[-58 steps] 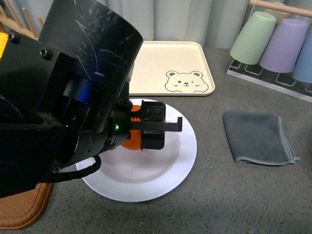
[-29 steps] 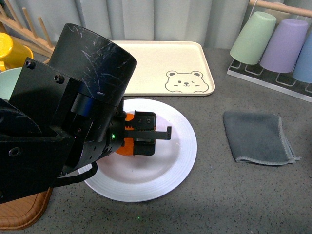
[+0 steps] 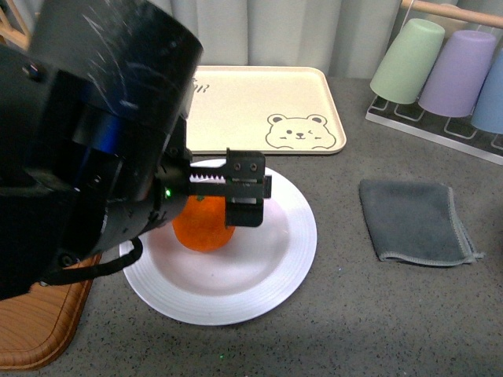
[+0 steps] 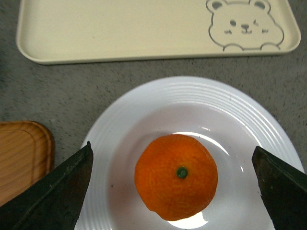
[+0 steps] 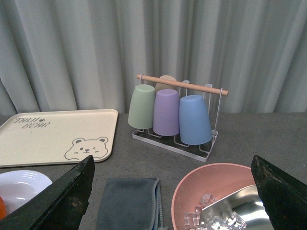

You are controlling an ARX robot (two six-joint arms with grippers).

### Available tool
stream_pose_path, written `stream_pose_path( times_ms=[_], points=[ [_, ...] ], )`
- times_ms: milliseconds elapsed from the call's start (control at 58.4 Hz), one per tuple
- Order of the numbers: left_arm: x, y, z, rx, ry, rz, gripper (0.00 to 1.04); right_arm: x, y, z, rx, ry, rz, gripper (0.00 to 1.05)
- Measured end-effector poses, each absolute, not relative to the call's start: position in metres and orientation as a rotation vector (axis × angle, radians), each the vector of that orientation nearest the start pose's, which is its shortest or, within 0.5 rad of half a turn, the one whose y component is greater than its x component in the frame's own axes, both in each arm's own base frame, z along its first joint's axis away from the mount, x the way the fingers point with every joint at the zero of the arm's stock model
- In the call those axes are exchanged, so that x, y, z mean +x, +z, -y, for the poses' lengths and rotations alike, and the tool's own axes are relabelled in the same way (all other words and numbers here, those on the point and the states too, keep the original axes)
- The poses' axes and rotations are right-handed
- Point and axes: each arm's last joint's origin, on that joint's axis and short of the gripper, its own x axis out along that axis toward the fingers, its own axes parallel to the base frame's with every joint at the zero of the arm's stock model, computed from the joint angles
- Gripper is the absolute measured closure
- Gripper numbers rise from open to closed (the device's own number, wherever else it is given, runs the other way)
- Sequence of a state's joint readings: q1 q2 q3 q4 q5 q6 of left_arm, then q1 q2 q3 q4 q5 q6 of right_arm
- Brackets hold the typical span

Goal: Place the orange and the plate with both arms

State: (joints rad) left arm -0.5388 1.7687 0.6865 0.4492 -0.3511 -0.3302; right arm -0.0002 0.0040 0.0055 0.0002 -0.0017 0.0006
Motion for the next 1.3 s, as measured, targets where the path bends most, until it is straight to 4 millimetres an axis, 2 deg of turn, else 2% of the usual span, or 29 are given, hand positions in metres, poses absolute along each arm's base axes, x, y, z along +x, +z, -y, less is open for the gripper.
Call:
stream_pose_path(
  times_ms=[257,360,394,514,600,668,908,1302],
  points=[
    [0.254,0.156,0.114,-0.100,0.037,-0.456,0.07,0.098,0.165,0.000,0.001,0.002,0.002,0.09],
    [0.241,0.162,0.095,-0.110,0.097,-0.430,0.07,0.098,0.165,0.000,0.001,0.002,0.002,0.09],
    [0.240,0.158,0.091,-0.102,0.085,-0.404,0.10,0.098,0.165,0.000,0.001,0.002,0.002,0.09],
    [0.223,0.148,0.071,-0.056,-0.004,-0.158,0.31,0.098,0.165,0.000,0.001,0.002,0.002,0.09],
    [0.211,0.160,0.058,-0.046,-0.011,-0.027,0.47,0.098,0.165,0.000,0.001,0.001,0.001,0.09],
    [0.202,0.165,0.049,-0.034,-0.011,0.001,0.60,0.098,0.165,0.000,0.001,0.001,0.002,0.09],
    [0.175,0.161,0.027,-0.015,-0.004,-0.017,1.01,0.098,0.165,0.000,0.001,0.002,0.002,0.09],
    [0.146,0.164,0.006,-0.007,-0.027,-0.010,1.01,0.098,0.165,0.000,0.001,0.002,0.002,0.09]
  ],
)
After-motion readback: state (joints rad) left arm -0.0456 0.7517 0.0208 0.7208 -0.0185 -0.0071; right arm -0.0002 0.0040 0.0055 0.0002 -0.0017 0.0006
